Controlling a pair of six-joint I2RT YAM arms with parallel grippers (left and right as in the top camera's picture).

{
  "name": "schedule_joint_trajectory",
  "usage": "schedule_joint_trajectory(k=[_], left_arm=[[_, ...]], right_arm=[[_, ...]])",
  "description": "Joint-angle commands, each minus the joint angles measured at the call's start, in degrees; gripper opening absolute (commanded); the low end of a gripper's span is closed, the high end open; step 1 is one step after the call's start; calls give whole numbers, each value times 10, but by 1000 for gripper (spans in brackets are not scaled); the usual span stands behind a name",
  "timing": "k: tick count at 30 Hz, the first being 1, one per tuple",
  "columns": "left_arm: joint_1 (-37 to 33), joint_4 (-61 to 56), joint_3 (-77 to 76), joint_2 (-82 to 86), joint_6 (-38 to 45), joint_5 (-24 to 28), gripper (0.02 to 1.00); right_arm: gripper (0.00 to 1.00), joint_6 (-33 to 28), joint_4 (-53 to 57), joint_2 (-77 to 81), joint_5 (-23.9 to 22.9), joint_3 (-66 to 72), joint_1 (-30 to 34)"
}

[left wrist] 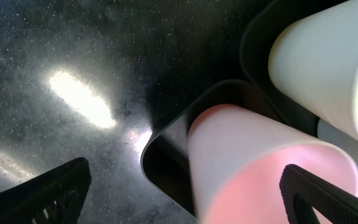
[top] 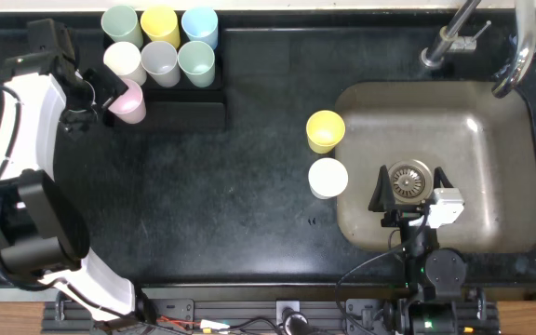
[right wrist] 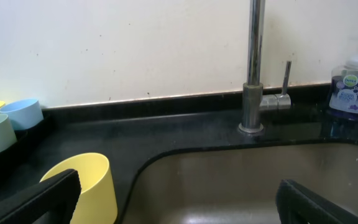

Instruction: Store Cups

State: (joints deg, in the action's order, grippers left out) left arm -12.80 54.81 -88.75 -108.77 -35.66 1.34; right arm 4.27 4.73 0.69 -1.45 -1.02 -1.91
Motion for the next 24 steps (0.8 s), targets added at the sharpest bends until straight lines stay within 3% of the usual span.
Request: schedule_joint_trajectory(k=[1,9,20,24], left_arm=[[-3,2,4,48,-4,3,1000],[62,23,4,191,31,14,1000],[442,-27,4,149,51,-6,1000],[533,-48,3,106,28,-6,1000]], right_arm=[[996,0,-3,-5,4,7,1],[996,0,-3,-5,4,7,1],[998,0,-3,-5,4,7,1],[996,0,-3,-5,4,7,1]])
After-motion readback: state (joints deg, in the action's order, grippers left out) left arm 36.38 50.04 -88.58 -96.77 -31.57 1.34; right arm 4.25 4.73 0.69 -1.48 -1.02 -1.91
